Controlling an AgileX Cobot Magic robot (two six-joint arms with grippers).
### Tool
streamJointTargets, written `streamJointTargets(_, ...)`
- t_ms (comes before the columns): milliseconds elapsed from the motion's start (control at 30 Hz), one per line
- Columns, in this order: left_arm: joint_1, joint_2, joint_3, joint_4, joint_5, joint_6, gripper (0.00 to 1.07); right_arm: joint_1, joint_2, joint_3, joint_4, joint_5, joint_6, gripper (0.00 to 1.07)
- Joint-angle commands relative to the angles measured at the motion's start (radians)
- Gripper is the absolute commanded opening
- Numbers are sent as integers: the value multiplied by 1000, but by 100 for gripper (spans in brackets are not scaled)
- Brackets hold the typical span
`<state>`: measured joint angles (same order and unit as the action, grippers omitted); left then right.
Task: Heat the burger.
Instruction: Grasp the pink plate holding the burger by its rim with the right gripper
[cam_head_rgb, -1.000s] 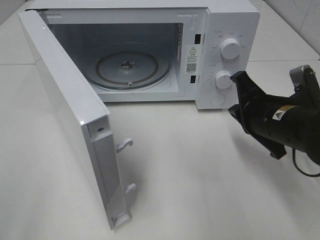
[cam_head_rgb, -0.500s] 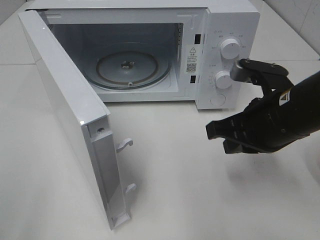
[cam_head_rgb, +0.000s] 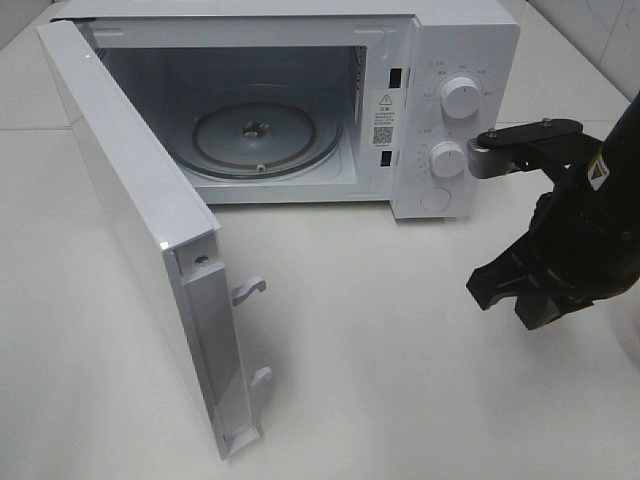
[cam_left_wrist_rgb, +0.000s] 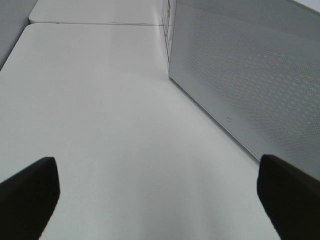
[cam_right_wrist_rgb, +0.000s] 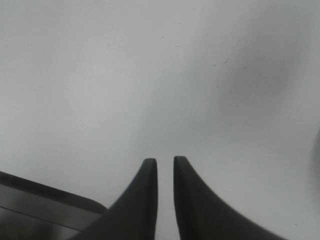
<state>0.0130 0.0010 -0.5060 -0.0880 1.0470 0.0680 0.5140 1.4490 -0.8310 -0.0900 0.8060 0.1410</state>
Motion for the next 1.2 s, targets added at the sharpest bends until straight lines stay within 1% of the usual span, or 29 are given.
streamJointTargets(33,2,-3,2,-3,-3,-7,105,-1,-9,-2,-69,2,45,35)
streamJointTargets(67,2,-3,2,-3,-3,-7,105,-1,-9,-2,-67,3,45,56)
streamJointTargets(100,2,-3,2,-3,-3,-7,105,-1,-9,-2,-67,3,45,56)
streamJointTargets(133,2,-3,2,-3,-3,-7,105,-1,-9,-2,-62,6,47,65)
streamJointTargets(167,2,-3,2,-3,-3,-7,105,-21,-8,-2,-58,7,73,86)
streamJointTargets(200,2,-3,2,-3,-3,-7,105,-21,-8,-2,-58,7,73,86)
streamJointTargets(233,2,-3,2,-3,-3,-7,105,-31,-6,-2,-60,7,110,94)
streamJointTargets(267,2,-3,2,-3,-3,-7,105,-53,-6,-2,-82,-3,196,101)
streamJointTargets(300,2,-3,2,-3,-3,-7,105,-53,-6,-2,-82,-3,196,101)
streamJointTargets(333,2,-3,2,-3,-3,-7,105,-67,-6,-2,-106,-12,244,101)
streamJointTargets(367,2,-3,2,-3,-3,-7,105,-97,-6,-2,-150,-23,341,100)
streamJointTargets(400,2,-3,2,-3,-3,-7,105,-97,-6,-2,-150,-23,341,100)
streamJointTargets(467,2,-3,2,-3,-3,-7,105,-140,-6,-2,-210,-25,427,96)
streamJointTargets(500,2,-3,2,-3,-3,-7,105,-140,-6,-2,-210,-25,427,96)
streamJointTargets(567,2,-3,2,-3,-3,-7,105,-175,-6,-2,-224,-33,428,90)
streamJointTargets(600,2,-3,2,-3,-3,-7,105,-175,-6,-2,-224,-33,428,90)
streamJointTargets(633,2,-3,2,-3,-3,-7,105,-186,-6,-2,-224,-33,408,85)
streamJointTargets(667,2,-3,2,-3,-3,-7,105,-188,-6,-2,-224,-33,397,82)
streamJointTargets(700,2,-3,2,-3,-3,-7,105,-188,-6,-2,-224,-33,397,82)
streamJointTargets(733,2,-3,2,-3,-3,-7,105,-192,-6,-2,-224,-31,361,75)
streamJointTargets(767,2,-3,2,-3,-3,-7,105,-200,-6,-2,-223,-28,342,72)
streamJointTargets(800,2,-3,2,-3,-3,-7,105,-200,-6,-2,-223,-28,342,72)
streamJointTargets(833,2,-3,2,-3,-3,-7,105,-213,-6,-2,-213,-22,311,66)
streamJointTargets(867,2,-3,2,-3,-3,-7,105,-213,-6,-2,-213,-22,311,66)
streamJointTargets(900,2,-3,2,-3,-3,-7,105,-228,-6,-2,-213,-21,295,63)
streamJointTargets(1067,2,-3,2,-3,-3,-7,105,-251,6,-2,-214,-23,251,63)
streamJointTargets(1167,2,-3,2,-3,-3,-7,105,-288,40,-2,-162,-30,171,73)
streamJointTargets(1200,2,-3,2,-3,-3,-7,105,-288,40,-2,-162,-30,171,73)
